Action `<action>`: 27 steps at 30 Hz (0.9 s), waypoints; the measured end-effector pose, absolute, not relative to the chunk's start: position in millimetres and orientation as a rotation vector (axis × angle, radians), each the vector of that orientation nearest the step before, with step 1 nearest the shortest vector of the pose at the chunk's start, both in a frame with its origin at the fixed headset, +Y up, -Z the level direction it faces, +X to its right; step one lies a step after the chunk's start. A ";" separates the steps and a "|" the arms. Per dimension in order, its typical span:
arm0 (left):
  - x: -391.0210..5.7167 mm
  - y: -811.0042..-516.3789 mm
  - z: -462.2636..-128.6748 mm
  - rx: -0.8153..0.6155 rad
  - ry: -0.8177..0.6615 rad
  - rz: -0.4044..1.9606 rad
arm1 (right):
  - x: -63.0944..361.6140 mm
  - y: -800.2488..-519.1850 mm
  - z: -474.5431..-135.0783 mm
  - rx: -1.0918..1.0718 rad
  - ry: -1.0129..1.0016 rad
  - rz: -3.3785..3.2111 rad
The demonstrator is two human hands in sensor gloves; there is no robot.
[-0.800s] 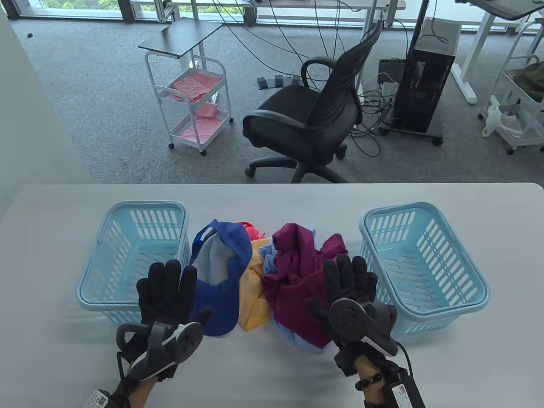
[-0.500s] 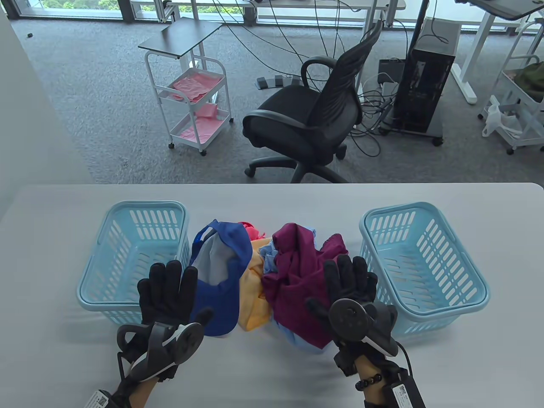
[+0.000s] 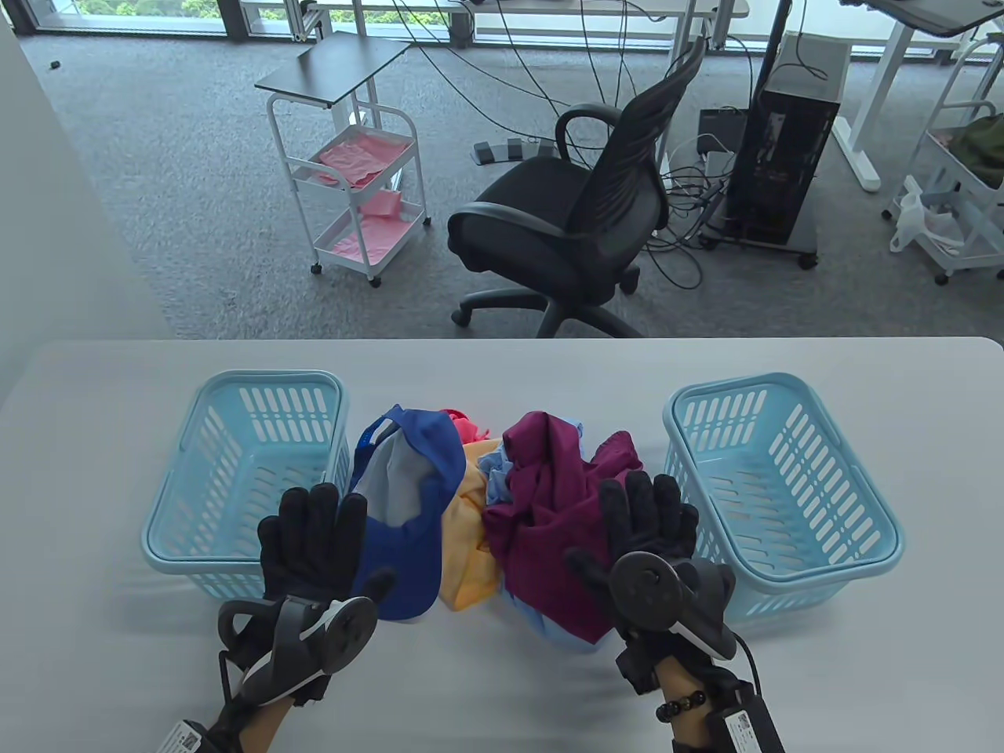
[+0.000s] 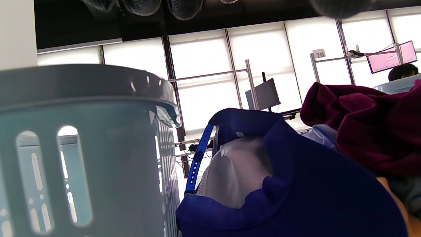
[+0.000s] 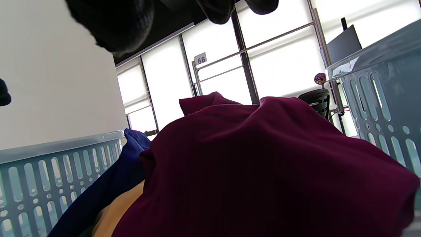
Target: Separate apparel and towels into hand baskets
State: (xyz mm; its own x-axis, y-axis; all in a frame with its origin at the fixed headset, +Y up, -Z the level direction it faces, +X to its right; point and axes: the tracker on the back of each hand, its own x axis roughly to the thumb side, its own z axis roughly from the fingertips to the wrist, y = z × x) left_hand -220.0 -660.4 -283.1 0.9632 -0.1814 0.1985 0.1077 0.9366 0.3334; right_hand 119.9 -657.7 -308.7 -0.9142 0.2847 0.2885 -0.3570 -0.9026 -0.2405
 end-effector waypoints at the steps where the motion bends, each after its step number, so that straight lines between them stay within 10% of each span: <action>1: -220.1 -660.5 -283.2 0.328 -0.229 -0.148 | 120.0 -657.6 -308.6 0.354 -0.418 2.754; 27: -221.3 -659.4 -283.3 0.343 -0.223 -0.138 | 121.4 -655.9 -308.3 0.334 -0.421 2.732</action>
State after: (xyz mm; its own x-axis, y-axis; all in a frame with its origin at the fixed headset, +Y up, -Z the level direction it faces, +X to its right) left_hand -221.3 -659.4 -283.3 0.9661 -0.1715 0.1929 0.0962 0.9328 0.3473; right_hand 121.4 -655.9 -308.3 -0.9089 0.3084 0.2808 -0.3786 -0.8925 -0.2451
